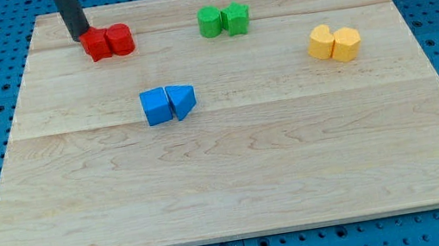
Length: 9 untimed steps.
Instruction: Move the red blocks to the left of the green blocks
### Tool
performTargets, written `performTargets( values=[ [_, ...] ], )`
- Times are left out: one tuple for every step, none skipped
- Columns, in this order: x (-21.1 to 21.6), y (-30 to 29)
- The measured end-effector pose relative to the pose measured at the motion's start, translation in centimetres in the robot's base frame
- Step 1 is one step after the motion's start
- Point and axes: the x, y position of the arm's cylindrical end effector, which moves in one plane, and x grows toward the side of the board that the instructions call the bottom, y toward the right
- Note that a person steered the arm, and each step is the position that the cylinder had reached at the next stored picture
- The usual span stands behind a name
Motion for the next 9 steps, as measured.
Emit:
performTargets(
  values=[
    [0.2, -2.2],
    [2.4, -1.8],
    [3.8, -1.4],
    [3.0, 3.0],
    [3.3, 6.5],
    [3.4, 8.1],
    [3.4, 6.4],
    [6.0, 8.8],
    [6.9, 9.7]
  ],
)
